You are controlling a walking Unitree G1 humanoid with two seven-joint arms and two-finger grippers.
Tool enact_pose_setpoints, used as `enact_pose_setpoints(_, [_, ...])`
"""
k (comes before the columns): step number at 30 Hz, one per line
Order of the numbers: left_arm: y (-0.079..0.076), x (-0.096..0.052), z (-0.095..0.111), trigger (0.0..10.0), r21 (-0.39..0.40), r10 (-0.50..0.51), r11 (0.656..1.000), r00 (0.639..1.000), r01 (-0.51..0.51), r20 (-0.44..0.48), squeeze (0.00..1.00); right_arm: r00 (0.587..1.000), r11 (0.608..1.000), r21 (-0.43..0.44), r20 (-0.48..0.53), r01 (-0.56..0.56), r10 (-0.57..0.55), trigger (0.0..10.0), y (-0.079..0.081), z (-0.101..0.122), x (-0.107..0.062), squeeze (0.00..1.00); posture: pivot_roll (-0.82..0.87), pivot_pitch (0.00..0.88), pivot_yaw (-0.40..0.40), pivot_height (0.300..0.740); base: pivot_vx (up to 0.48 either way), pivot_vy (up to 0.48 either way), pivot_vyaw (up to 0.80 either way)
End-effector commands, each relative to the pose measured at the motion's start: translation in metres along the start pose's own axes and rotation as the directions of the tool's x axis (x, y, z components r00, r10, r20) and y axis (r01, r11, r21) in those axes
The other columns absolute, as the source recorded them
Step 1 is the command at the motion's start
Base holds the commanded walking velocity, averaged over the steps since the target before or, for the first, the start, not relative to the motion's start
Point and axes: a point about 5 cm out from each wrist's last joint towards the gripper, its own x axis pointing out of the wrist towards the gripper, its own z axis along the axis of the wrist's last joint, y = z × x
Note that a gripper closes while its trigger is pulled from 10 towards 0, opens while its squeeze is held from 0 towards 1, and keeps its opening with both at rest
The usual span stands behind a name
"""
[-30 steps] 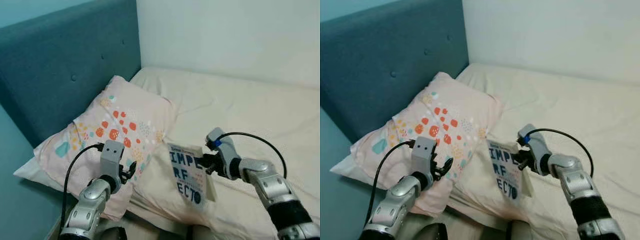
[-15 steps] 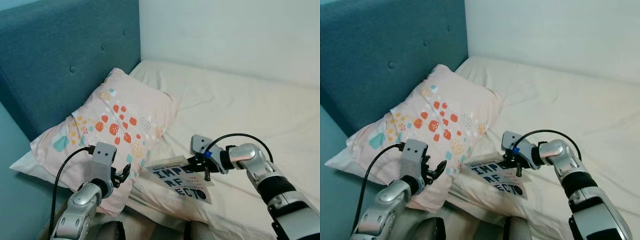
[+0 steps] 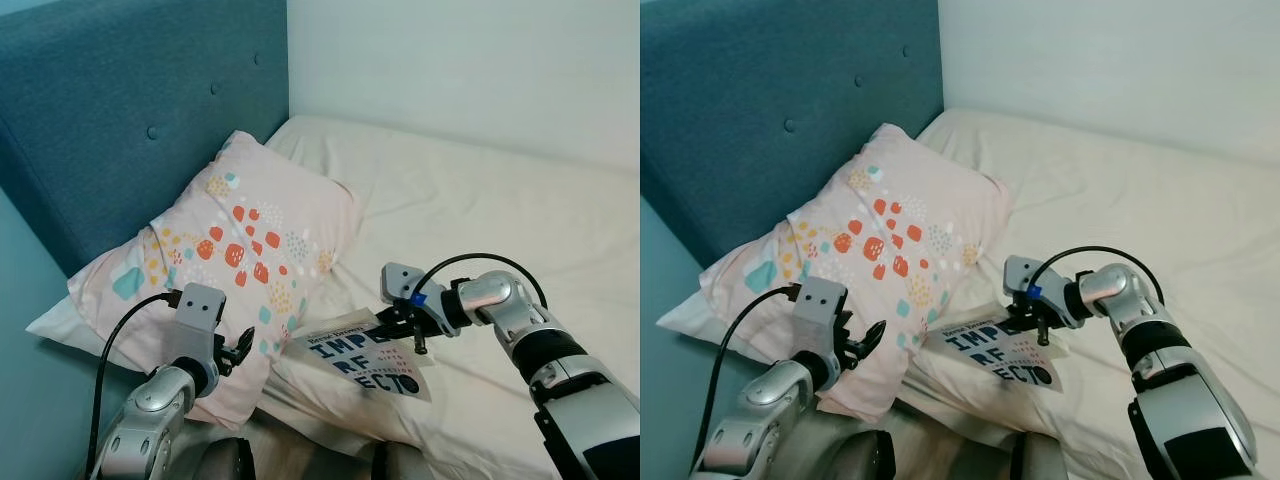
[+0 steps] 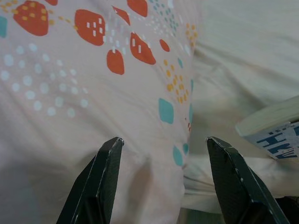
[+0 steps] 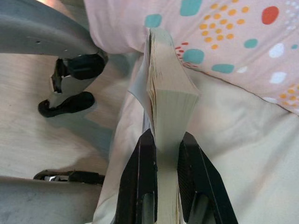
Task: Clean up the room
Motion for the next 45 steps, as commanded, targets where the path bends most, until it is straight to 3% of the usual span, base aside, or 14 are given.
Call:
enact_pose_setpoints(1, [0.001, -0.002, -0.003, 10.0, -0.008, -0.008, 1.000, 1.000, 0.008, -0.015, 0.00, 0.999, 0.999, -0.016, -0.019, -0.037, 0.037, 10.0, 0.003, -0.002, 0.002, 0.00, 0.08, 0.147, -0.044, 0.599, 0.000, 0.000, 0.00])
enact_pose_setpoints(10, [0.000, -0.003, -0.003, 10.0, -0.010, -0.007, 1.000, 1.000, 0.007, -0.022, 0.00, 0.997, 0.998, -0.048, -0.062, -0.042, 0.039, 10.0, 0.004, -0.005, 0.006, 0.00, 0.09, 0.152, -0.051, 0.599, 0.000, 0.000, 0.00])
enact_pose_setpoints(11, [0.000, -0.004, -0.003, 10.0, -0.010, -0.007, 1.000, 1.000, 0.006, -0.022, 0.00, 0.997, 0.998, -0.048, -0.065, -0.042, 0.039, 10.0, 0.004, -0.005, 0.006, 0.22, 0.09, 0.153, -0.050, 0.599, 0.000, 0.000, 0.00])
enact_pose_setpoints(12, [0.000, -0.004, -0.003, 10.0, -0.010, -0.007, 1.000, 1.000, 0.007, -0.023, 0.00, 0.997, 0.998, -0.047, -0.069, -0.037, 0.033, 10.0, 0.003, -0.005, 0.005, 0.57, 0.09, 0.154, -0.050, 0.599, 0.000, 0.000, 0.00])
enact_pose_setpoints(14, [0.000, -0.004, -0.003, 10.0, -0.010, -0.007, 1.000, 1.000, 0.007, -0.024, 0.00, 0.997, 0.998, -0.047, -0.072, -0.033, 0.030, 10.0, 0.003, -0.005, 0.005, 0.57, 0.09, 0.154, -0.050, 0.599, 0.000, 0.000, 0.00])
enact_pose_setpoints(15, [0.000, -0.004, -0.003, 10.0, -0.010, -0.007, 1.000, 1.000, 0.007, -0.024, 0.00, 0.997, 0.998, -0.050, -0.075, -0.027, 0.023, 10.0, 0.002, -0.004, 0.004, 1.00, 0.09, 0.154, -0.050, 0.599, 0.000, 0.000, 0.00])
enact_pose_setpoints(19, [0.001, -0.003, -0.003, 10.0, -0.009, -0.007, 1.000, 1.000, 0.007, -0.024, 0.00, 0.995, 0.997, -0.076, -0.094, 0.022, -0.029, 10.0, -0.003, -0.004, 0.001, 1.00, 0.09, 0.155, -0.047, 0.599, 0.000, 0.000, 0.00])
enact_pose_setpoints(20, [0.001, -0.003, -0.002, 10.0, -0.009, -0.008, 1.000, 1.000, 0.008, -0.024, 0.00, 0.993, 0.995, -0.087, -0.100, 0.047, -0.056, 10.0, -0.005, -0.004, 0.000, 0.10, 0.08, 0.156, -0.045, 0.599, 0.000, 0.000, 0.00])
enact_pose_setpoints(22, [0.000, -0.002, -0.002, 10.0, -0.008, -0.010, 1.000, 1.000, 0.009, -0.024, 0.00, 0.992, 0.994, -0.091, -0.101, 0.065, -0.074, 10.0, -0.007, -0.003, -0.001, 0.00, 0.08, 0.155, -0.044, 0.599, 0.000, 0.000, 0.00])
enact_pose_setpoints(36, [-0.002, -0.001, -0.001, 10.0, -0.008, -0.018, 1.000, 1.000, 0.018, -0.024, 0.00, 0.982, 0.989, -0.082, -0.137, 0.120, -0.130, 10.0, -0.009, -0.008, -0.003, 0.00, 0.08, 0.156, -0.043, 0.599, 0.000, 0.000, 0.00])
enact_pose_setpoints(41, [-0.002, -0.002, -0.002, 10.0, -0.004, -0.021, 1.000, 0.999, 0.020, -0.028, 0.00, 0.967, 0.972, -0.039, -0.098, 0.232, -0.235, 10.0, -0.016, -0.007, -0.007, 0.00, 0.08, 0.157, -0.045, 0.599, 0.000, 0.000, 0.00])
enact_pose_setpoints(43, [0.000, -0.003, -0.004, 10.0, 0.006, -0.007, 1.000, 0.999, 0.007, -0.035, 0.00, 0.888, 0.887, 0.049, -0.051, 0.460, -0.458, 10.0, -0.030, -0.004, -0.015, 0.00, 0.08, 0.153, -0.058, 0.599, 0.000, 0.000, 0.00])
enact_pose_setpoints(44, [0.000, -0.003, -0.004, 10.0, 0.006, -0.007, 1.000, 0.999, 0.007, -0.035, 0.00, 0.888, 0.887, 0.049, -0.051, 0.460, -0.458, 10.0, -0.030, -0.004, -0.015, 0.00, 0.08, 0.153, -0.058, 0.599, 0.000, 0.000, 0.00])
enact_pose_setpoints(45, [0.001, -0.004, -0.005, 10.0, 0.007, -0.001, 1.000, 0.999, 0.001, -0.038, 0.00, 0.837, 0.832, 0.087, -0.047, 0.548, -0.546, 10.0, -0.036, -0.004, -0.019, 0.00, 0.08, 0.152, -0.058, 0.599, 0.000, 0.000, 0.00])
